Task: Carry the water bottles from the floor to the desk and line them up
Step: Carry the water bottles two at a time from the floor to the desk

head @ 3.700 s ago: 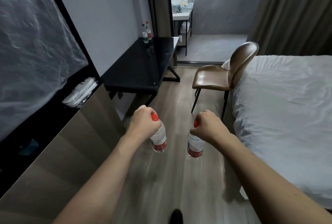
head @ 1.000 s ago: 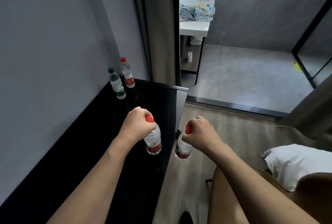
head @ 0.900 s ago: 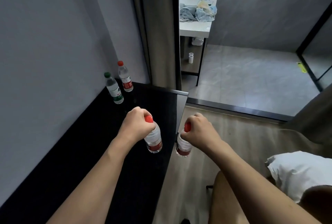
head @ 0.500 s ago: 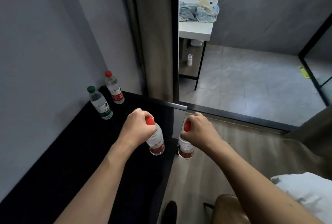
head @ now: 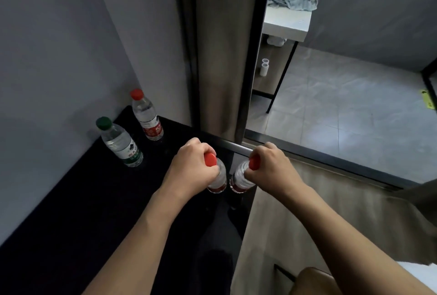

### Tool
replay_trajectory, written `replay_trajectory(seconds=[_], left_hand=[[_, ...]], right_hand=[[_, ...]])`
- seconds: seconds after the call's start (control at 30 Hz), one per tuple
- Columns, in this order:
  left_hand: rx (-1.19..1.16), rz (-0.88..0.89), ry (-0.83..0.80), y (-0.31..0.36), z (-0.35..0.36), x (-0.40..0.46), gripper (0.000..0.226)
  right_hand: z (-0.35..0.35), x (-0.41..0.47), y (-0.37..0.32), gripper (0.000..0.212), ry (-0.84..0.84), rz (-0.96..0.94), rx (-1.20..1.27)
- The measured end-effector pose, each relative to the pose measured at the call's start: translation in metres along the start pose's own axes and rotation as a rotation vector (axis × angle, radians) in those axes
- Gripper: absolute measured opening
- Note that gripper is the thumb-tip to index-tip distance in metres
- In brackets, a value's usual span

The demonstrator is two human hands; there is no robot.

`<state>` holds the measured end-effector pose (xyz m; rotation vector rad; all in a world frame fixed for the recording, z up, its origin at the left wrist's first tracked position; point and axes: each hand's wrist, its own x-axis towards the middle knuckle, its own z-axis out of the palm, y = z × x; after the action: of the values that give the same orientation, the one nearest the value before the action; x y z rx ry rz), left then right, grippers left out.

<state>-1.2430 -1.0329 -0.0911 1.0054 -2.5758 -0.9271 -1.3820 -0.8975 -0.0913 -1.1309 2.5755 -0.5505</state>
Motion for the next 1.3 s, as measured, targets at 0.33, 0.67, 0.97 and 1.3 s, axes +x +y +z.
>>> replay_trajectory(seconds=[0.33,0.67,0.97,1.3], left_hand=[[0.05,-0.063,0.027,-0.02,-0.012,-0.006,0.014],[0.05,-0.119,0.13,-0.045,-0.036,-0.031,0.011],[0.043,-0.211,0.194,-0.083,-0.053,-0.037,0.013],[0.026,-0.259,0.207,-0.109,-0.05,-0.008,0.015]], right_hand=[[0.014,0.013,-0.012,0.009,-0.032,-0.035,-0.002],[0.03,0.032,-0.05,0.009,-0.116,-0.171,-0.025],[0.046,0.093,-0.097,0.007,-0.18,-0.21,-0.068],[0.062,0.151,-0.128,0.026,-0.162,-0.262,-0.082]])
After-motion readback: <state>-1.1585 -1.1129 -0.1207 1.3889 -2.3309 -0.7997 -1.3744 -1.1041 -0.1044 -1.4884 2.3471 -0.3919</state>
